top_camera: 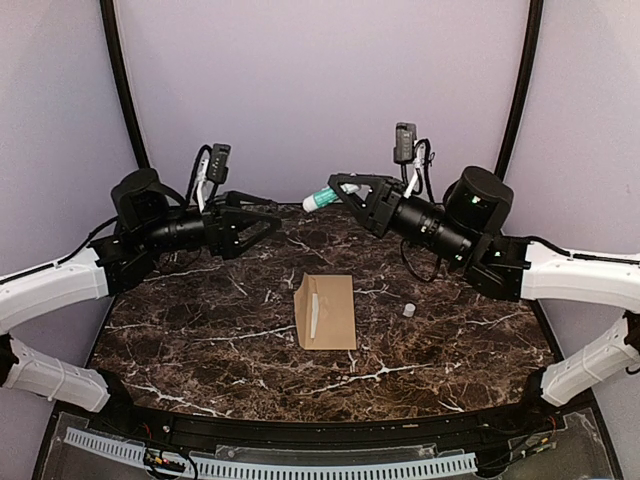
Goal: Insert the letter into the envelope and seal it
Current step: Adjust the solid glue, then paint the envelope at the center of the board.
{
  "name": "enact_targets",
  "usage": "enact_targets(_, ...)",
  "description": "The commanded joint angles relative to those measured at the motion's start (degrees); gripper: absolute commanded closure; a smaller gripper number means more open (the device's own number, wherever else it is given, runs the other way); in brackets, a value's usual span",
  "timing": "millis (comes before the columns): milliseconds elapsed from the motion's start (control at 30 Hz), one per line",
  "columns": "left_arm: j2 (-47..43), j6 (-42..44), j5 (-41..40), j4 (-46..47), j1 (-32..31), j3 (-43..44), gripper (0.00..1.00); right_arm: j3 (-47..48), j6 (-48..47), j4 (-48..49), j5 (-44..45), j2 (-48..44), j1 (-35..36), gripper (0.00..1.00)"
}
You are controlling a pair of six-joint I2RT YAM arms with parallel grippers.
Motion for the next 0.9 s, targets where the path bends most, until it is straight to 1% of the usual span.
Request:
enact_targets(0,-8.0,4.32,-6.19,-9.88,4.59,-0.14,0.01,1.9,-7.73,-12.09,11.37,-2.08,0.36,1.0)
enact_targets(67,-9.19,4.5,-9.33,-13.72,6.02,-0.9,0.01,2.03,-9.0,-15.78,14.18,-2.05,0.4,1.0)
enact_targets(167,-8.07,3.71,-13.3,-17.2,6.45,-1.39,0.1,2.17,-9.13,-19.32,15.54,-0.28,0.4,1.0)
enact_targets(200,-6.63,2.91,-14.44,-17.57,6.47,-1.98,0.11,2.18,-8.85,-20.04,15.44,0.65,0.34,1.0)
enact_targets(300,-3.3,-3.11,-14.88,-14.7,6.48,-4.81,0.2,1.52,-7.32,-20.68,14.64,4.46,0.39,1.0)
enact_targets(367,-0.01,-7.07,-15.25,-11.78,6.48,-7.91,0.23,0.86,-5.95,-20.73,14.16,6.66,0.32,1.0)
enact_targets(500,5.42,-13.38,-16.43,-9.07,6.4,-11.01,0.25,-0.92,-3.58,-18.89,13.3,10.5,0.24,1.0)
enact_targets(600,9.32,-16.59,-14.86,-6.29,6.28,-12.32,0.23,-1.54,-2.31,-18.26,12.83,13.28,-0.41,1.0)
enact_targets(700,13.93,-17.04,-13.66,-5.35,5.53,-11.93,0.23,-1.92,-1.42,-17.57,11.79,15.56,-1.57,1.0)
enact_targets(867,19.72,-15.42,-14.25,-7.85,4.3,-8.9,0.22,-3.04,-0.09,-15.42,10.37,18.32,-3.54,1.0)
